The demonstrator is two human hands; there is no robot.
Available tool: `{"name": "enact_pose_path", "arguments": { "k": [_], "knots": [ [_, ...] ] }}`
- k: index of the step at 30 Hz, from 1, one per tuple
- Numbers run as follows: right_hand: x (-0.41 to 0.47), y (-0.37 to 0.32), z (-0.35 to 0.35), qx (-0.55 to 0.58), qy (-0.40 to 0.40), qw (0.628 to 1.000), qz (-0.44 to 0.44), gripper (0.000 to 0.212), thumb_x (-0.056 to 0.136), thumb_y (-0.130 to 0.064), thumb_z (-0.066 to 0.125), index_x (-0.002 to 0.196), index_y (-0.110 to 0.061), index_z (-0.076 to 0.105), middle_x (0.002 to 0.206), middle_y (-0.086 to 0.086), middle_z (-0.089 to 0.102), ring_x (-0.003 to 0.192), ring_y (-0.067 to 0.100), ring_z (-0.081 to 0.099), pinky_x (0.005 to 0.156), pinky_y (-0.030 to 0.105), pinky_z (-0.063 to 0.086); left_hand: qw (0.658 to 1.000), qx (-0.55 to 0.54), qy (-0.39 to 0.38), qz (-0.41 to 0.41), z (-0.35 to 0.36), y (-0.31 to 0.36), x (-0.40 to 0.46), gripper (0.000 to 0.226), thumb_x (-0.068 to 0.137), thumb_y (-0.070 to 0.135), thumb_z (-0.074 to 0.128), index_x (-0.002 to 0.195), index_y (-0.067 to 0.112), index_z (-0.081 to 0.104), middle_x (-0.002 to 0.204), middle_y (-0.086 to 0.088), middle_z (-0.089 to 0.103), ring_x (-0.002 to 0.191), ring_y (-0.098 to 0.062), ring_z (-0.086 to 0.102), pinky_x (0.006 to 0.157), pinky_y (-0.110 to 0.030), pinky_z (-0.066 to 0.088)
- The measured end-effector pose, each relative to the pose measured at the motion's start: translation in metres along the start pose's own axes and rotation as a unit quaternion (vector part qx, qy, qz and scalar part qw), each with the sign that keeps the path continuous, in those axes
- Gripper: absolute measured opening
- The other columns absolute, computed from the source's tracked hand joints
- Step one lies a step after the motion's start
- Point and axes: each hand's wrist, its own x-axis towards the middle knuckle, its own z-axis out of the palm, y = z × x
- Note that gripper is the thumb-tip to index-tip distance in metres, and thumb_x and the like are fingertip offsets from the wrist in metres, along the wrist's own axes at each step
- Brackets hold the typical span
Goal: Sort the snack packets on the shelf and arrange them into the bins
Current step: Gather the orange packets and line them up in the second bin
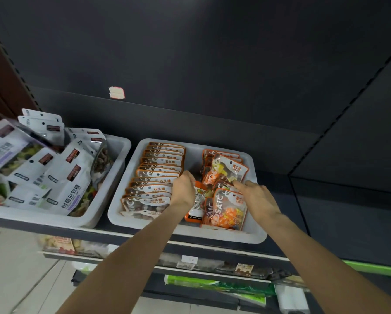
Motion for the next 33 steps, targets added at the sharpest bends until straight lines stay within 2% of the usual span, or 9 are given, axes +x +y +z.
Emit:
{"name": "enact_pose_path", "arguments": {
  "k": [4,7,11,15,18,22,28,30,33],
  "knots": [
    [0.002,-0.003,0.0,-0.032,0.0,0.999,-0.002,0.055,0.093,-0.028,0.054,0.142,-0.028,0.029,0.127,0.008,0.05,0.113,0.024,0.053,0.098,0.032,0.041,0.999,-0.01,0.029,0.027,-0.01,0.005,-0.004,0.019,0.094,-0.003,0.045,0.107,0.006,0.056,0.1,-0.012,0.066,0.086,-0.02,0.061,0.071,-0.025,0.049],
    [0.005,-0.008,0.001,-0.08,-0.013,0.997,0.0,0.058,0.091,-0.022,0.057,0.142,-0.028,0.031,0.13,0.009,0.051,0.114,0.026,0.054,0.097,0.034,0.042,0.997,-0.022,0.044,0.051,-0.025,0.009,0.001,0.017,0.097,0.005,0.044,0.107,0.005,0.057,0.1,-0.012,0.066,0.093,-0.025,0.065,0.077,-0.031,0.053],
    [0.005,-0.016,0.001,-0.108,-0.012,0.994,0.025,0.065,0.086,-0.009,0.061,0.142,-0.02,0.029,0.126,0.011,0.053,0.114,0.026,0.054,0.096,0.034,0.04,0.995,-0.087,0.011,0.04,-0.038,0.011,0.002,0.016,0.097,0.009,0.047,0.105,0.004,0.059,0.104,-0.012,0.066,0.096,-0.025,0.063,0.082,-0.029,0.051],
    [0.001,-0.019,-0.001,0.021,0.02,0.999,0.041,0.068,0.089,-0.01,0.058,0.147,-0.023,0.025,0.14,0.009,0.041,0.128,0.026,0.043,0.103,0.039,0.039,0.978,-0.193,-0.075,0.034,-0.033,0.009,-0.017,0.005,0.093,0.013,0.056,0.099,0.012,0.055,0.103,-0.011,0.065,0.096,-0.022,0.064,0.084,-0.039,0.056],
    [-0.003,-0.024,0.0,0.138,0.04,0.99,0.014,0.06,0.092,-0.016,0.057,0.145,-0.025,0.03,0.147,0.003,0.035,0.134,0.023,0.037,0.106,0.038,0.04,0.957,-0.235,-0.159,0.053,-0.033,0.008,-0.022,0.021,0.096,0.013,0.051,0.117,0.012,0.054,0.118,-0.01,0.061,0.108,-0.022,0.061,0.085,-0.03,0.055],
    [-0.004,-0.022,0.006,0.206,0.042,0.977,0.032,0.053,0.092,-0.021,0.059,0.141,-0.025,0.038,0.147,-0.001,0.036,0.134,0.019,0.037,0.108,0.037,0.038,0.961,-0.086,-0.235,0.118,-0.038,0.001,-0.013,0.051,0.094,0.005,0.052,0.14,0.026,0.042,0.128,-0.003,0.056,0.116,-0.021,0.056,0.091,-0.029,0.05],
    [-0.007,-0.009,0.005,0.211,0.032,0.976,0.051,0.052,0.091,-0.016,0.06,0.14,-0.023,0.041,0.145,-0.002,0.039,0.131,0.017,0.04,0.105,0.034,0.04,0.96,0.125,-0.145,0.206,-0.037,0.016,-0.008,0.047,0.085,0.025,0.069,0.126,0.024,0.045,0.132,-0.002,0.051,0.121,-0.024,0.049,0.102,-0.037,0.042],
    [-0.008,-0.008,0.001,0.258,0.048,0.964,0.04,0.05,0.091,-0.011,0.059,0.137,-0.022,0.044,0.142,-0.002,0.042,0.129,0.017,0.042,0.105,0.032,0.039,0.961,0.139,-0.108,0.214,-0.033,0.02,-0.01,0.048,0.085,0.03,0.068,0.127,0.025,0.045,0.13,-0.001,0.055,0.119,-0.024,0.053,0.103,-0.039,0.043],
    [-0.016,-0.009,-0.005,0.349,0.054,0.935,0.006,0.055,0.086,-0.01,0.065,0.136,-0.024,0.045,0.131,-0.008,0.046,0.121,0.011,0.046,0.1,0.029,0.042,0.971,0.073,-0.081,0.215,-0.024,0.026,-0.019,0.037,0.083,0.03,0.07,0.111,0.027,0.047,0.12,0.0,0.061,0.111,-0.021,0.058,0.101,-0.042,0.044]
  ]
}}
